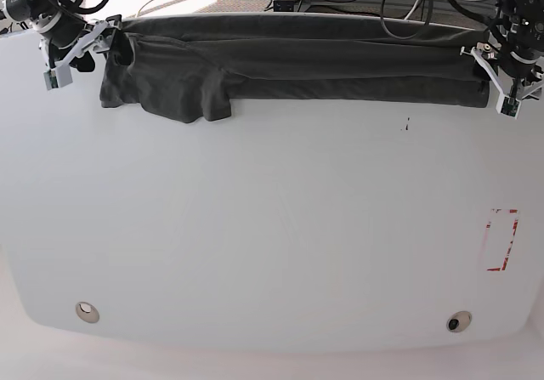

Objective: Fold the T-shirt properly
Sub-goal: 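Lift the folded edge with both grippers and fold it over toward the collar, then lay the folded strip down and adjust its end with the right gripper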

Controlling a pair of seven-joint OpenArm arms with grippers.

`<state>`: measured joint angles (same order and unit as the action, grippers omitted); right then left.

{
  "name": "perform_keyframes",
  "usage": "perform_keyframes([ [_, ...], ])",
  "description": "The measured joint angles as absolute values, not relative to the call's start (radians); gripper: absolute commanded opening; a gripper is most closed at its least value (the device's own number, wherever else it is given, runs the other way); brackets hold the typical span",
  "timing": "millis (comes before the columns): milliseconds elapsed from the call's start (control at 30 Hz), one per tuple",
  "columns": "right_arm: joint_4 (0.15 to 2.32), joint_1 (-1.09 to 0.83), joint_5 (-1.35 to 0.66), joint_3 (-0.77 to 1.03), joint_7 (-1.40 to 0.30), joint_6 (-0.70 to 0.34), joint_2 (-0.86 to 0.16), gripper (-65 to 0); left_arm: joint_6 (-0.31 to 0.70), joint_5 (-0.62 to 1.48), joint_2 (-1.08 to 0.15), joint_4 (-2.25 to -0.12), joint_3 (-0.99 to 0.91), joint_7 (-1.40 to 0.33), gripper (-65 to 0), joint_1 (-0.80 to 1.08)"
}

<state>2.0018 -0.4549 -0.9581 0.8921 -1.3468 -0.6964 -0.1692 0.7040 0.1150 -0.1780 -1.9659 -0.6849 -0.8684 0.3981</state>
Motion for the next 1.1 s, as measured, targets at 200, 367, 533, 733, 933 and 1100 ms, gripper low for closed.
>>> perform_keyframes([
  [200,2.001,-0.426,-0.943,0.785,-1.344,-0.696,-0.160,-43.1,0.694,0.112,-0.165,-1.929,-0.644,-0.899,-31.3,0.396],
  [367,1.983,-0.379,-0.796,0.737,-1.335,-0.700,-0.083,-59.3,0.706,0.104,-0.122,-1.821,-0.603,-0.892,-31.3,0.395],
  [533,1.854,-0.329,-0.611,0.740,-1.347,-0.695,-0.044,-56.3,0.701,0.138,-0.136,-1.717,-0.611,-0.851,-31.3,0.376],
  [733,1.740,-0.260,-0.566,0.740,-1.266,-0.700,-0.090,-56.0,0.701,0.141,-0.137,-1.636,-0.613,-0.786,-31.3,0.302],
  [933,1.635,-0.192,-0.545,0.740,-1.233,-0.700,-0.191,-55.5,0.708,0.131,-0.138,-1.596,-0.611,-0.797,-31.3,0.232],
  [1100,1.660,-0.127,-0.530,0.741,-1.267,-0.698,-0.239,-45.7,0.704,0.127,-0.134,-1.597,-0.600,-0.817,-31.3,0.212],
])
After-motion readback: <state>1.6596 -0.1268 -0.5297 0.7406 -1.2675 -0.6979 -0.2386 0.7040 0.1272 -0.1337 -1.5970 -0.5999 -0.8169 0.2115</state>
